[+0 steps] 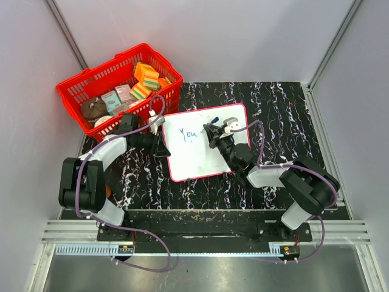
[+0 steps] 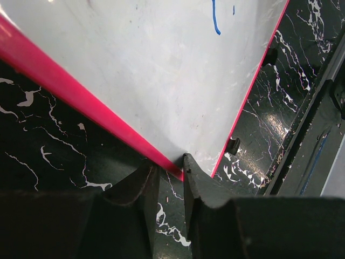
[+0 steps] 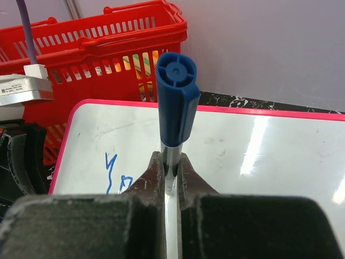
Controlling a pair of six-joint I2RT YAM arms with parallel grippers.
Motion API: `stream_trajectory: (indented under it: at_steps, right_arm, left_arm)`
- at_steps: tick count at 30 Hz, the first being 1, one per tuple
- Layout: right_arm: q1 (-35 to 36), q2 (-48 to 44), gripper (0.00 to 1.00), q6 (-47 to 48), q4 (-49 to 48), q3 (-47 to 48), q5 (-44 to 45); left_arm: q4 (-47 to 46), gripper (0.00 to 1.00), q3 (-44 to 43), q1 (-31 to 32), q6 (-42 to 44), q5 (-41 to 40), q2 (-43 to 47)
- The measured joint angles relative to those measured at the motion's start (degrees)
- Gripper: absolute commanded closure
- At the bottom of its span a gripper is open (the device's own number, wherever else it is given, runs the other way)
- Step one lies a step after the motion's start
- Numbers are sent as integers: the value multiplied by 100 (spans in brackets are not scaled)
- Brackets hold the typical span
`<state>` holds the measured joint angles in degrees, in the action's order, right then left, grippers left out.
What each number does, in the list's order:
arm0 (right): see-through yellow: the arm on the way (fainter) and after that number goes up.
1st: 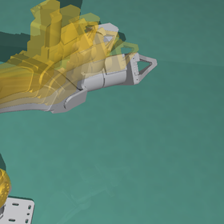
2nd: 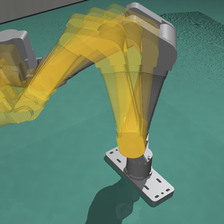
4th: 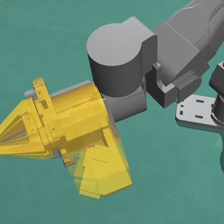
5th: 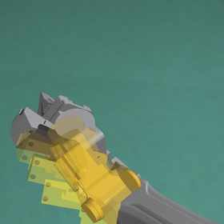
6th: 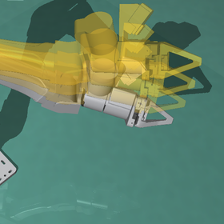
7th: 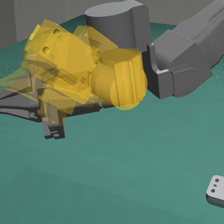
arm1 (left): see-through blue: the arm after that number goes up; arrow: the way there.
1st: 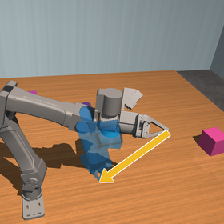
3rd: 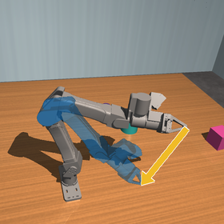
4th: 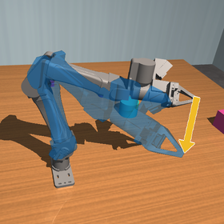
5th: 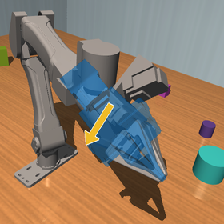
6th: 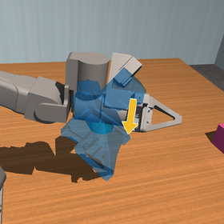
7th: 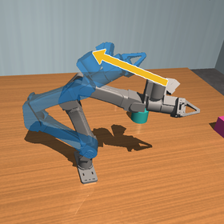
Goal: Write a sentence on the whiteboard
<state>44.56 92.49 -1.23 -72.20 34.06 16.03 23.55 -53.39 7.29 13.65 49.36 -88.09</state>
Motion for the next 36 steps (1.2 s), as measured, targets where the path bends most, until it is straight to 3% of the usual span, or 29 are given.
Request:
stream_trajectory:
  at_steps: [36]
  right_arm:
    - [0,-7,100,-136,-214,-166,146]
  left_arm:
    - [13,100,0,17,0,-4,0]
